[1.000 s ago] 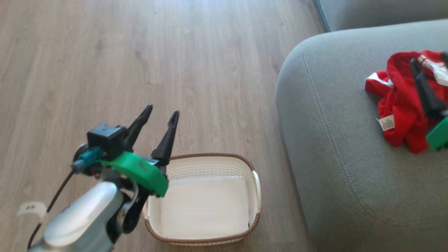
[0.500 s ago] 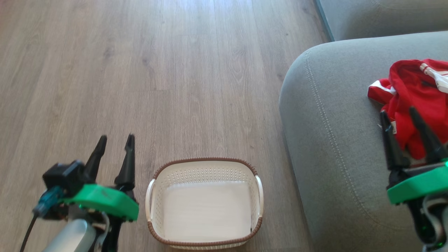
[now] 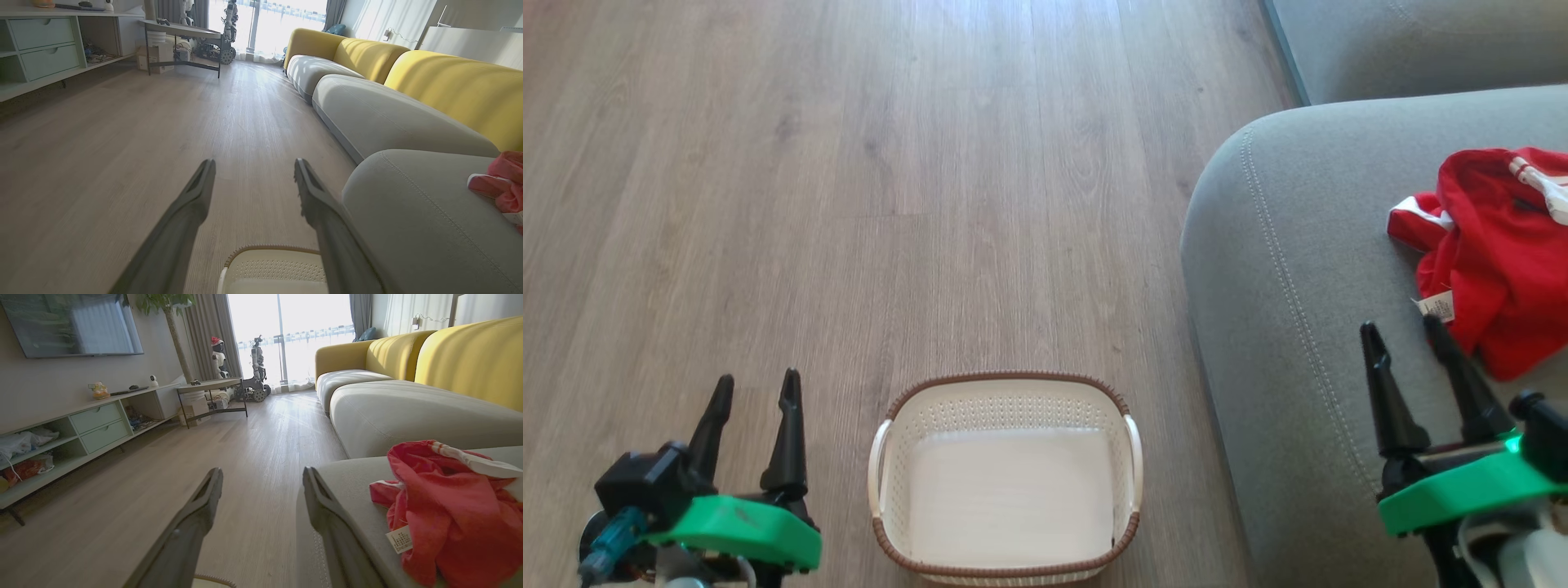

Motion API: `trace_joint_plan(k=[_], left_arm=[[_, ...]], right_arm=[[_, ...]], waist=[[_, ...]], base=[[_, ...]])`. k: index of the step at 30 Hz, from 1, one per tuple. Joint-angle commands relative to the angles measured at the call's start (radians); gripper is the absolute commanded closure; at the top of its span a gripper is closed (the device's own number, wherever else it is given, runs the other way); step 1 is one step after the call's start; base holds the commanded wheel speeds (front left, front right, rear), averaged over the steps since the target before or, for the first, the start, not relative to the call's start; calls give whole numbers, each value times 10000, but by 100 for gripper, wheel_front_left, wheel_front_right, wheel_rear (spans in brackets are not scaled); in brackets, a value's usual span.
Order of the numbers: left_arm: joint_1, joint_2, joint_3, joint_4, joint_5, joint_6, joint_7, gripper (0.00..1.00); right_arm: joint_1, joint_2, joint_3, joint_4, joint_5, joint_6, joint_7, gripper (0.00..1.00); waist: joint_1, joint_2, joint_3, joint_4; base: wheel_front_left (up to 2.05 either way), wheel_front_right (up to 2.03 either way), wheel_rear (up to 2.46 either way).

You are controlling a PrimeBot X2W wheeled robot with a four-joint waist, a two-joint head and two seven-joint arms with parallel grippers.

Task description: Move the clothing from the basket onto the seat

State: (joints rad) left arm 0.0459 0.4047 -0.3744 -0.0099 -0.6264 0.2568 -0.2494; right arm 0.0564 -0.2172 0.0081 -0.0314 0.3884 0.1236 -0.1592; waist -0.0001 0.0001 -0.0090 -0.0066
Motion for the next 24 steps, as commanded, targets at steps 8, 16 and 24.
trace_joint_plan(k=[8,16,24], left_arm=[[-102,-383,1009,-375,671,-318,-123,0],[-18,-683,1316,-229,993,-633,-124,0],[17,-849,1494,-156,1141,-772,-124,0]], right_arm=[[80,109,530,-130,22,71,-350,0],[18,110,554,-44,37,71,-382,0],[-17,141,549,-46,31,71,-343,0]], waist=[[1,-1,8,45],[1,-1,20,4],[1,-1,34,-51]], base=[[0,0,0],[0,0,0],[0,0,0]])
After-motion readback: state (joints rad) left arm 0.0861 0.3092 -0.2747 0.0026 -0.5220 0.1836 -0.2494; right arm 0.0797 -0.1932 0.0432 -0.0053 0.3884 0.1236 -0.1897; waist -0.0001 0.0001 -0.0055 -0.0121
